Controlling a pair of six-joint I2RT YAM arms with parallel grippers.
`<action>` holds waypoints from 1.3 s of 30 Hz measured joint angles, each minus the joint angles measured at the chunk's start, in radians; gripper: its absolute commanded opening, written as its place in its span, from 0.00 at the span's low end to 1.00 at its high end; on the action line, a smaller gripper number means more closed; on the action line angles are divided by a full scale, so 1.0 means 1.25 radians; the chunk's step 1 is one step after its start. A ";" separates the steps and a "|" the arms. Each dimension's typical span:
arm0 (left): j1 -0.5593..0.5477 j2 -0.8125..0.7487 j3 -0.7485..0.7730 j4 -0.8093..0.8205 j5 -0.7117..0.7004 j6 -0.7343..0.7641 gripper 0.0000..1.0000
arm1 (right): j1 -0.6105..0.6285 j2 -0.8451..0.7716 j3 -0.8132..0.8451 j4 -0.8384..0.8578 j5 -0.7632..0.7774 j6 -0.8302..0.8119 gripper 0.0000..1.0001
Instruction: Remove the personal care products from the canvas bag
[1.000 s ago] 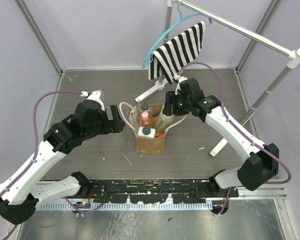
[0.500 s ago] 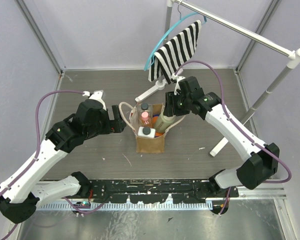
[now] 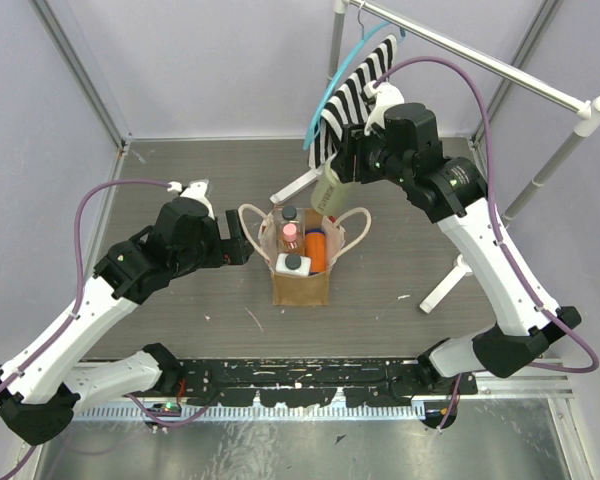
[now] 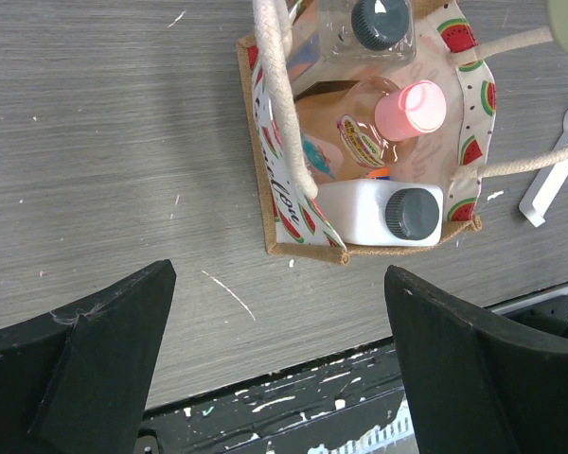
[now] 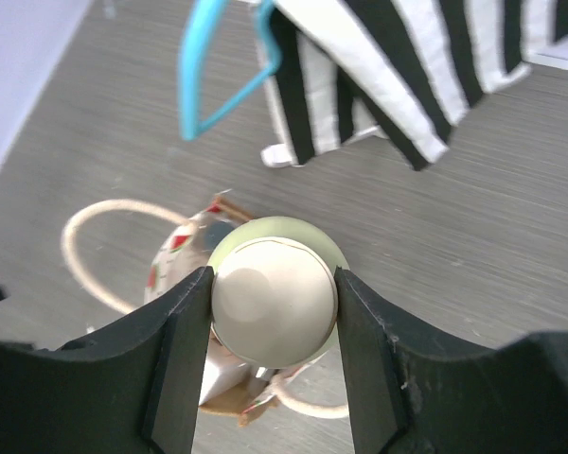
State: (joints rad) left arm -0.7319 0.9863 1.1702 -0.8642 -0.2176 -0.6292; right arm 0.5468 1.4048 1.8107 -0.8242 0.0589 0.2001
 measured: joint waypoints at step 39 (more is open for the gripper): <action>-0.163 0.327 0.160 0.038 -0.023 0.006 0.99 | -0.078 -0.102 -0.605 0.136 0.338 0.070 0.60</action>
State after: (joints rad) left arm -0.9352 1.3956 1.3697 -0.8162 -0.2459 -0.6216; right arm 0.4492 1.2778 1.0550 -0.6537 0.4816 0.2882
